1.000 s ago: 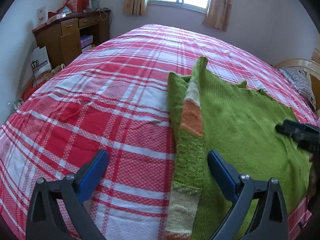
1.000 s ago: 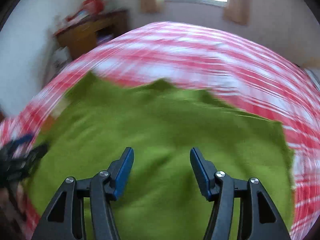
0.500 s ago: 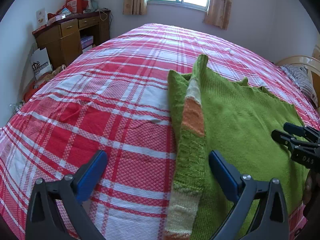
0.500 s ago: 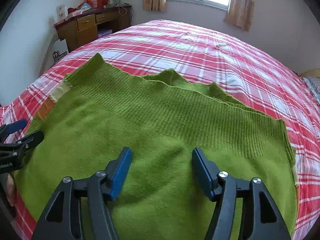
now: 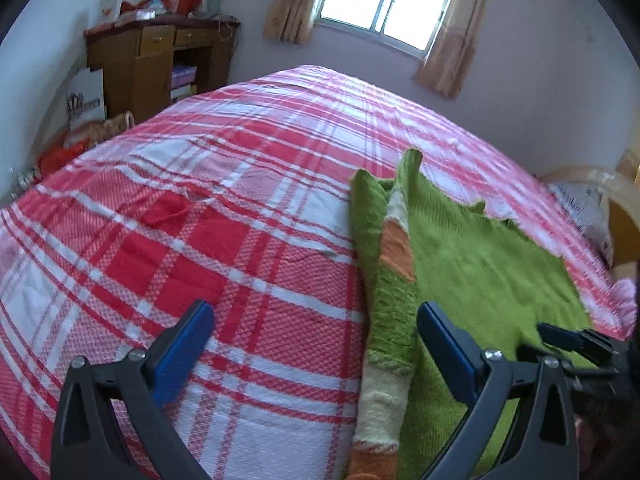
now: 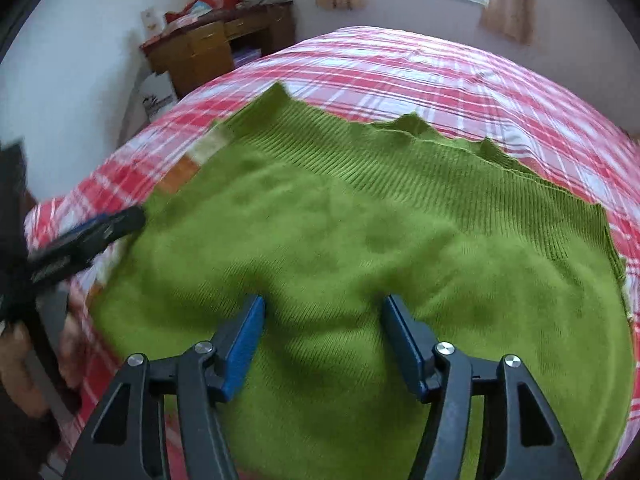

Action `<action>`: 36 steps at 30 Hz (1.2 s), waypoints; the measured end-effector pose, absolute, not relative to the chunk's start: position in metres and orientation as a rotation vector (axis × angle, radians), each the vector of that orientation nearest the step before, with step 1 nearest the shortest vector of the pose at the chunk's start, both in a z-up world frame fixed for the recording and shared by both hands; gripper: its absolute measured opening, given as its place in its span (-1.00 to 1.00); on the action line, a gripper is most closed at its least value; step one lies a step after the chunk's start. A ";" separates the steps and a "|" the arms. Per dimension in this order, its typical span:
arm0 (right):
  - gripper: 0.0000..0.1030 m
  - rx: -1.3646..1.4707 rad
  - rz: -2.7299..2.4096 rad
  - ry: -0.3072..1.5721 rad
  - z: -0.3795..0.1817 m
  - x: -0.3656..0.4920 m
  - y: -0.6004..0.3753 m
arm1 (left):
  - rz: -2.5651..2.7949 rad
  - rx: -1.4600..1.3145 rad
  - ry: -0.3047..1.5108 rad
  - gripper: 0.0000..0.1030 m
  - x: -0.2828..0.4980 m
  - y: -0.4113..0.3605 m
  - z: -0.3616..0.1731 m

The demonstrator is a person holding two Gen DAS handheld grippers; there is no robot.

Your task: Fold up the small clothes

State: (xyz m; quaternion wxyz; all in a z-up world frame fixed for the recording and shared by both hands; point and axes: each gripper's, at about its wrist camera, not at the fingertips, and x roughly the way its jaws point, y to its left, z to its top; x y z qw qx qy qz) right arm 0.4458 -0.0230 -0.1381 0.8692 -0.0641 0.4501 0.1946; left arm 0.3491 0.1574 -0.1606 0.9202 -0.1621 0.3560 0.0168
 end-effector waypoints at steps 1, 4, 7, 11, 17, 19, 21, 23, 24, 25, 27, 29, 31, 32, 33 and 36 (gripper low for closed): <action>0.21 -0.139 0.393 0.942 -0.138 0.451 -0.020 | 0.037 -0.326 0.732 1.00 0.350 0.156 -0.160; 0.21 -0.160 0.358 0.942 -0.141 0.473 -0.015 | 0.046 -0.305 0.737 1.00 0.352 0.152 -0.161; 0.21 -0.133 0.327 0.951 -0.142 0.496 -0.010 | 0.039 -0.316 0.738 1.00 0.353 0.154 -0.162; 0.31 -0.140 0.294 0.922 -0.148 0.515 -0.003 | 0.036 -0.322 0.738 1.00 0.353 0.157 -0.162; 0.31 -0.098 0.343 0.860 -0.131 0.468 -0.025 | 0.037 -0.318 0.735 1.00 0.351 0.156 -0.161; 0.29 -0.086 0.331 0.812 -0.123 0.437 -0.061 | 0.036 -0.317 0.735 1.00 0.349 0.156 -0.161; 0.23 -0.071 0.282 0.781 -0.117 0.410 -0.105 | 0.038 -0.311 0.736 1.00 0.348 0.154 -0.160; 0.15 -0.042 0.187 0.753 -0.111 0.387 -0.158 | 0.045 -0.276 0.759 1.00 0.347 0.149 -0.161; 0.15 -0.025 0.152 0.752 -0.111 0.380 -0.180 | 0.053 -0.249 0.772 1.00 0.346 0.145 -0.161; 0.15 -0.010 0.121 0.758 -0.111 0.374 -0.198 | 0.064 -0.215 0.786 1.00 0.345 0.139 -0.162; 0.13 0.019 0.095 0.815 -0.122 0.366 -0.230 | 0.092 -0.131 0.815 1.00 0.343 0.127 -0.163; 0.04 0.028 0.113 0.870 -0.137 0.364 -0.240 | 0.117 -0.099 0.827 1.00 0.340 0.123 -0.164; 0.04 0.002 0.128 0.855 -0.146 0.357 -0.241 | 0.131 -0.074 0.842 1.00 0.335 0.119 -0.166; 0.04 -0.002 0.126 0.858 -0.145 0.356 -0.239 | 0.132 -0.067 0.844 1.00 0.332 0.118 -0.166; 0.04 0.001 0.127 0.862 -0.144 0.356 -0.238 | 0.133 -0.061 0.845 1.00 0.329 0.118 -0.167; 0.04 -0.003 0.114 0.856 -0.140 0.356 -0.239 | 0.119 -0.062 0.840 1.00 0.326 0.120 -0.165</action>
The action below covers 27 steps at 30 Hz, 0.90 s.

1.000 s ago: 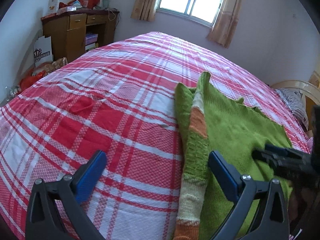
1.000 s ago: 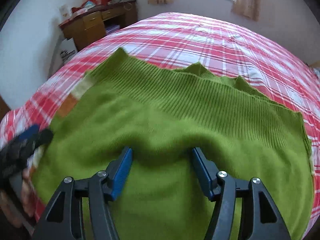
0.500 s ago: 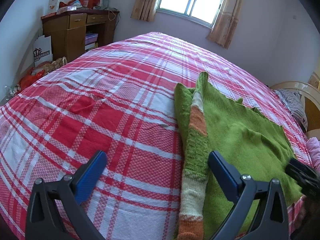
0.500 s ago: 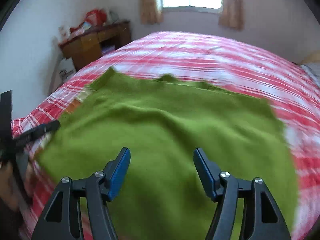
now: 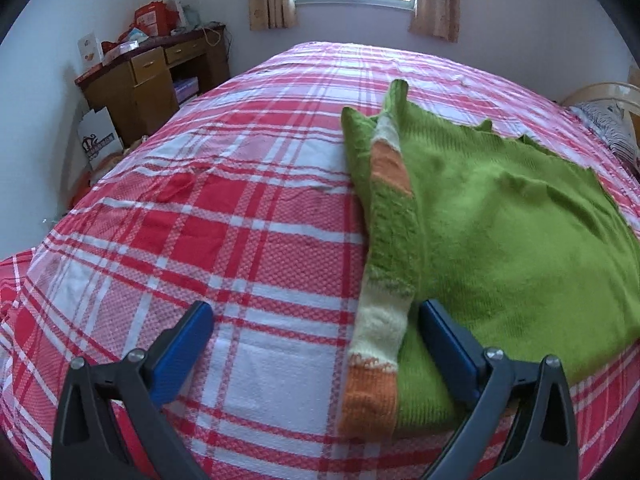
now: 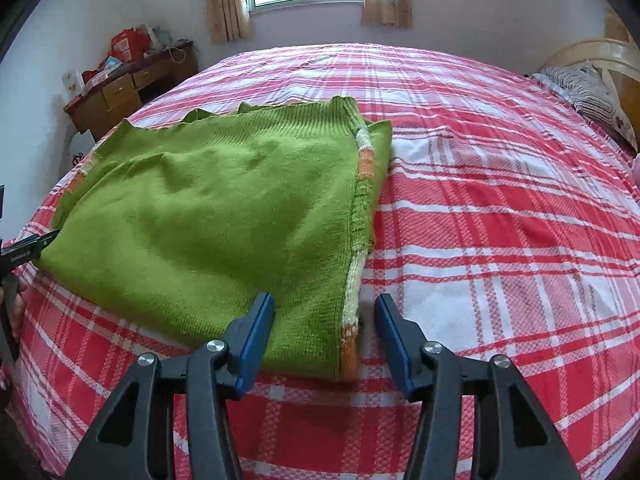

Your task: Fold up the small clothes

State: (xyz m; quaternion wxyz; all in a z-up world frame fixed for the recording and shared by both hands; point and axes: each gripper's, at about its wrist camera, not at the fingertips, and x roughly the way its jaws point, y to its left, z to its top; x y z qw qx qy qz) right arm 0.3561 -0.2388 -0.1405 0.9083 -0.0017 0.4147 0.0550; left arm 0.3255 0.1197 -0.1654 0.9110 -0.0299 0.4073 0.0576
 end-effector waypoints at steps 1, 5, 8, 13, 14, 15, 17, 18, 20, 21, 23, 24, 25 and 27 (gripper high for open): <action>0.04 0.009 0.089 0.835 -0.136 0.354 -0.242 | 0.106 -0.080 0.839 1.00 0.325 0.123 -0.165; 0.08 0.001 0.063 0.724 -0.111 0.338 -0.233 | 0.071 -0.149 0.773 1.00 0.319 0.139 -0.152; 0.20 -0.110 0.181 0.698 -0.101 0.330 -0.191 | 0.072 -0.149 0.744 1.00 0.328 0.151 -0.142; 0.20 -0.320 0.389 0.692 -0.109 0.320 -0.090 | 0.054 -0.083 0.756 1.00 0.364 0.151 -0.135; 0.20 -0.355 0.418 0.686 -0.111 0.317 -0.072 | 0.033 -0.080 0.758 1.00 0.372 0.150 -0.135; 0.20 -0.394 0.440 0.677 -0.114 0.314 -0.054 | 0.003 -0.091 0.768 1.00 0.377 0.148 -0.137; 0.20 -0.468 0.476 0.649 -0.118 0.308 -0.024 | -0.073 -0.136 0.792 1.00 0.391 0.147 -0.140; 0.20 -0.507 0.495 0.627 -0.121 0.305 -0.008 | -0.103 -0.149 0.802 1.00 0.396 0.145 -0.143; 0.20 -0.565 0.519 0.594 -0.125 0.302 0.015 | -0.109 -0.139 0.830 1.00 0.412 0.140 -0.152; 0.20 -0.598 0.516 0.584 -0.129 0.303 0.029 | -0.115 -0.147 0.842 1.00 0.418 0.140 -0.155; 0.20 -0.629 0.525 0.581 -0.133 0.305 0.044 | -0.136 -0.182 0.854 1.00 0.431 0.144 -0.156; 0.20 -0.644 0.531 0.577 -0.135 0.305 0.053 | -0.149 -0.197 0.845 1.00 0.435 0.146 -0.154; 0.20 -0.657 0.529 0.573 -0.137 0.306 0.061 | -0.159 -0.202 0.846 0.99 0.439 0.147 -0.153; 0.20 -0.682 0.527 0.564 -0.141 0.308 0.075 | -0.149 -0.200 0.848 0.89 0.445 0.149 -0.155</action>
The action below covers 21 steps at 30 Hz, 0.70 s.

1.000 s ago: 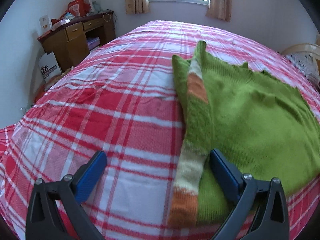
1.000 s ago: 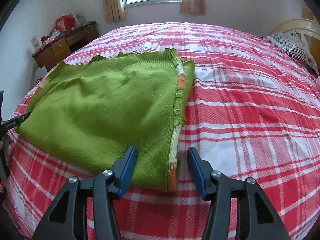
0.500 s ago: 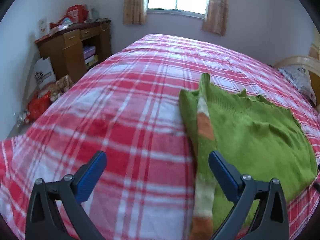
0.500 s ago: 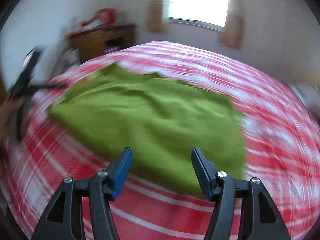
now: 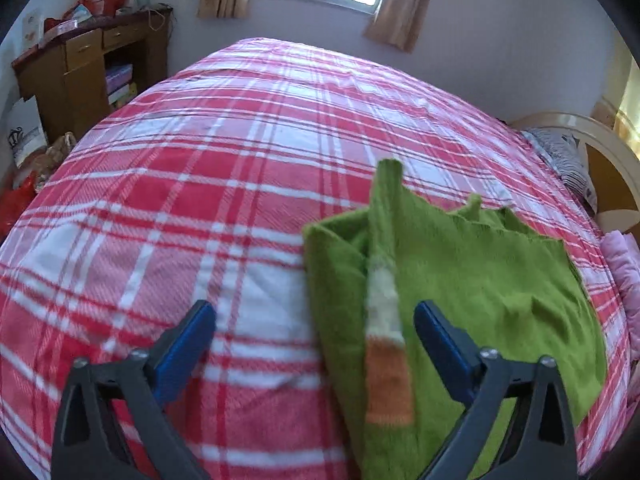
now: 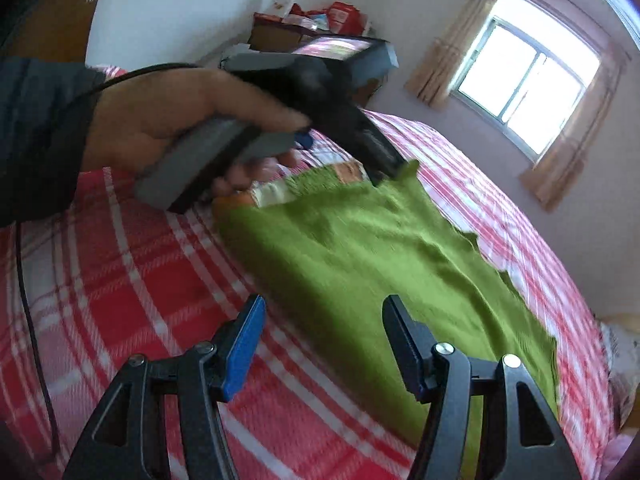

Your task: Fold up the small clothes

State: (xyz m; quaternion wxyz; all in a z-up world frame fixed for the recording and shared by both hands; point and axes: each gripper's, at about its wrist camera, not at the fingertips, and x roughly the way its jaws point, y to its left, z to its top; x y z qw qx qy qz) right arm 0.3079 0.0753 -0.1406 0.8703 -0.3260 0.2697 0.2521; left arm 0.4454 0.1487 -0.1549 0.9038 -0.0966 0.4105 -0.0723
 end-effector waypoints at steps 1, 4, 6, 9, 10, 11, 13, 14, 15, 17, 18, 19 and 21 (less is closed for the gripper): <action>0.20 -0.694 0.527 0.553 -0.142 0.309 0.083 | -0.150 -0.195 0.846 0.88 0.446 0.148 -0.156; 0.20 -0.725 0.504 0.533 -0.143 0.315 0.095 | -0.182 -0.166 0.833 0.66 0.444 0.140 -0.159; 0.20 -0.719 0.510 0.533 -0.145 0.320 0.104 | -0.234 -0.157 0.830 0.38 0.442 0.136 -0.158; 0.20 -0.724 0.524 0.546 -0.153 0.319 0.116 | -0.277 -0.167 0.830 0.10 0.443 0.135 -0.160; 0.20 -0.746 0.523 0.548 -0.158 0.320 0.122 | -0.285 -0.178 0.834 0.10 0.444 0.138 -0.160; 0.20 -0.774 0.511 0.537 -0.161 0.319 0.126 | -0.294 -0.198 0.834 0.09 0.444 0.140 -0.161; 0.20 -0.805 0.498 0.507 -0.162 0.318 0.134 | -0.306 -0.228 0.832 0.03 0.446 0.144 -0.162; 0.19 -0.810 0.494 0.506 -0.163 0.319 0.137 | -0.311 -0.244 0.832 0.01 0.447 0.146 -0.162; 0.19 -0.810 0.493 0.506 -0.164 0.320 0.139 | -0.314 -0.254 0.829 -0.01 0.447 0.147 -0.162; 0.19 -0.813 0.493 0.507 -0.165 0.322 0.143 | -0.319 -0.268 0.827 -0.06 0.448 0.150 -0.163; 0.19 -0.812 0.493 0.507 -0.166 0.324 0.144 | -0.319 -0.268 0.825 -0.07 0.447 0.150 -0.163; 0.19 -0.816 0.494 0.506 -0.166 0.325 0.146 | -0.317 -0.266 0.824 -0.08 0.447 0.149 -0.162; 0.08 -0.822 0.497 0.506 -0.167 0.327 0.149 | -0.317 -0.267 0.823 -0.08 0.447 0.149 -0.162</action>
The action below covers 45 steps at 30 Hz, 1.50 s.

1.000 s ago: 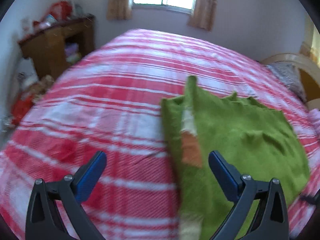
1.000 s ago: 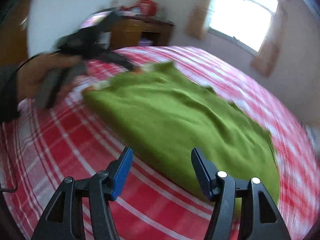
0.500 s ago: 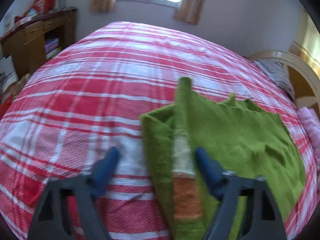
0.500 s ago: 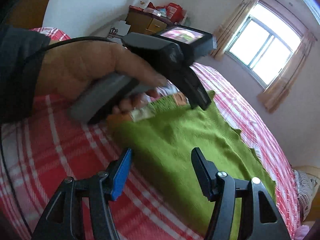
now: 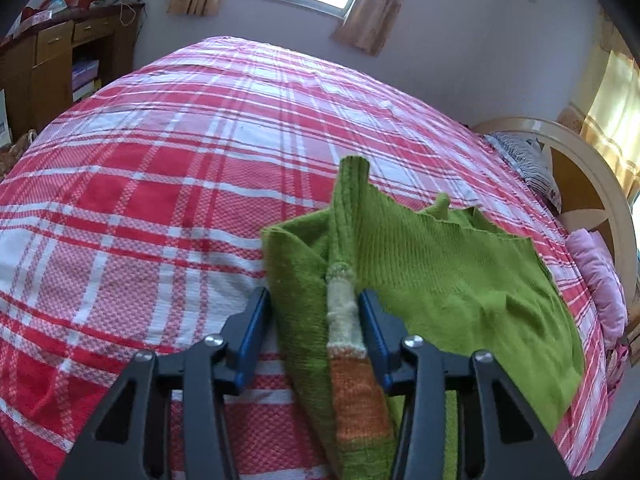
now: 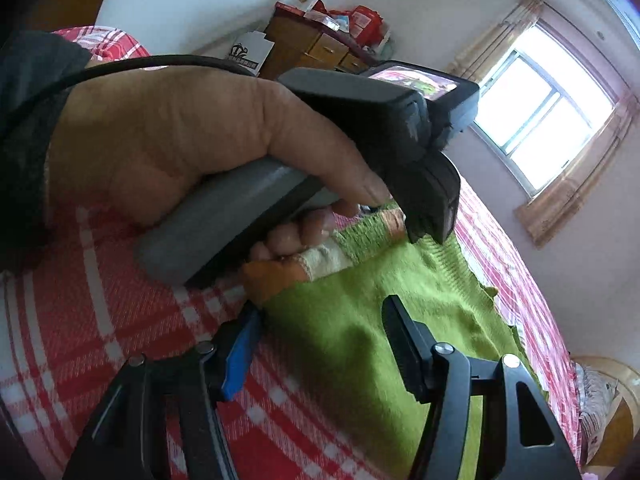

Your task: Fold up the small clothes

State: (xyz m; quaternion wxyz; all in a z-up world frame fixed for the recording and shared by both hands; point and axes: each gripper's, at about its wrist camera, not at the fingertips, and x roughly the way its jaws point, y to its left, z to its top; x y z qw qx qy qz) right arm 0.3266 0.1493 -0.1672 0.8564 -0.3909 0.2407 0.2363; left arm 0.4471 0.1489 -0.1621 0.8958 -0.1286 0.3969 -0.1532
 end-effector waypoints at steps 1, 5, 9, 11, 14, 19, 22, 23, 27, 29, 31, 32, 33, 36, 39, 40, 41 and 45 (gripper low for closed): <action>-0.04 -0.823 0.503 0.509 -0.167 0.325 0.151 | -0.318 -0.269 0.823 -0.08 0.447 0.149 -0.162; -0.13 -0.826 0.516 0.518 -0.170 0.324 0.157 | -0.321 -0.278 0.820 -0.08 0.447 0.151 -0.163; -0.28 -0.790 0.530 0.542 -0.168 0.331 0.155 | -0.325 -0.285 0.820 -0.09 0.448 0.152 -0.163; -0.48 -0.794 0.540 0.545 -0.170 0.332 0.156 | -0.329 -0.287 0.822 -0.15 0.448 0.153 -0.164; -0.57 -0.811 0.537 0.536 -0.173 0.329 0.159 | -0.342 -0.293 0.828 -0.32 0.449 0.152 -0.164; -0.69 -0.780 0.538 0.543 -0.172 0.333 0.153 | -0.378 -0.341 0.842 -0.63 0.451 0.157 -0.165; -0.71 -0.719 0.563 0.553 -0.163 0.336 0.144 | -0.389 -0.372 0.854 -0.69 0.449 0.158 -0.160; -0.71 -0.684 0.576 0.557 -0.158 0.337 0.139 | -0.393 -0.406 0.854 -0.70 0.447 0.160 -0.156; -0.72 -0.535 0.600 0.549 -0.133 0.336 0.109 | -0.415 -0.496 0.829 -0.70 0.440 0.159 -0.138; -0.73 -0.477 0.598 0.537 -0.121 0.335 0.094 | -0.417 -0.488 0.813 -0.70 0.436 0.150 -0.126; -0.73 -0.422 0.598 0.538 -0.111 0.335 0.080 | -0.419 -0.489 0.809 -0.70 0.435 0.142 -0.119; -0.74 -0.387 0.600 0.542 -0.106 0.336 0.071 | -0.410 -0.486 0.805 -0.70 0.434 0.138 -0.114; -0.74 -0.358 0.601 0.546 -0.103 0.337 0.063 | -0.403 -0.489 0.804 -0.70 0.434 0.135 -0.111; -0.79 -0.283 0.602 0.553 -0.097 0.338 0.038 | -0.400 -0.509 0.801 -0.71 0.433 0.123 -0.103; -0.81 -0.212 0.605 0.557 -0.093 0.336 0.014 | -0.410 -0.513 0.796 -0.71 0.433 0.108 -0.093; -0.82 -0.193 0.607 0.562 -0.093 0.337 0.008 | -0.415 -0.508 0.794 -0.71 0.433 0.103 -0.090; -0.83 -0.167 0.611 0.567 -0.096 0.335 -0.003 | -0.420 -0.500 0.791 -0.71 0.432 0.097 -0.086; -0.83 -0.096 0.612 0.568 -0.090 0.338 -0.023 | -0.443 -0.472 0.782 -0.71 0.430 0.073 -0.072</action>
